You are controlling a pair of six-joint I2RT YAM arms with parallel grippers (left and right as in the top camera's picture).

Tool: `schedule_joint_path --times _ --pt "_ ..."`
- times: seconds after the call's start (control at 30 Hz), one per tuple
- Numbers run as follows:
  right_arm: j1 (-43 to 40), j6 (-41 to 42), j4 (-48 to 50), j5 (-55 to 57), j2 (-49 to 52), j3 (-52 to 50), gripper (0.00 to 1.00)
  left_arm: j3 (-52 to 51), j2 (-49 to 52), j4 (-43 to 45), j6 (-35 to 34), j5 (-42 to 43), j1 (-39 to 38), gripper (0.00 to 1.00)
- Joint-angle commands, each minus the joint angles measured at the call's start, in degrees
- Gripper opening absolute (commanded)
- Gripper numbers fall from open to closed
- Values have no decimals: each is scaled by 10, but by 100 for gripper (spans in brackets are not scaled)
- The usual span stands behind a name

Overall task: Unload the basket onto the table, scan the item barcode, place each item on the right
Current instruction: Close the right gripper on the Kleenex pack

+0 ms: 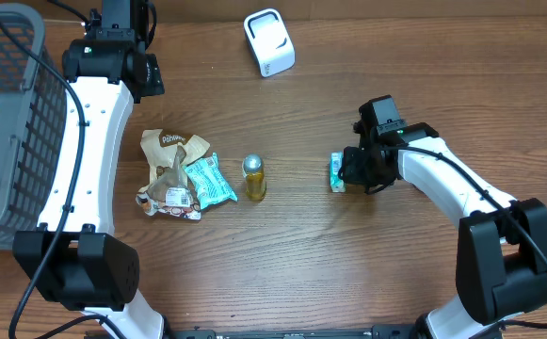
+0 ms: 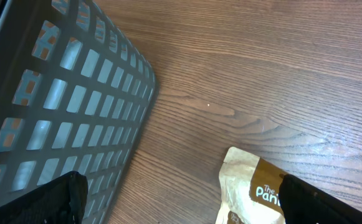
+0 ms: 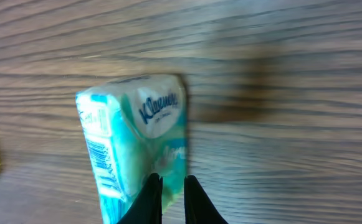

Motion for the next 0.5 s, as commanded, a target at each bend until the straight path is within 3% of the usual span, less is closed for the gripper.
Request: schedule_joint_path --times 0.0,0.17,0.33,0.47 --pt "3 -5 12 -66 -11 -2 9 9 -11 0 5 -7 -1 100" --pt "3 -5 23 -59 -11 -2 12 9 -11 0 5 -7 -1 100" --pt "3 -34 38 -46 -11 -2 30 9 -11 0 5 -7 -1 99" --pt "3 -35 44 -47 -10 -2 32 9 -11 0 5 -7 -1 100"
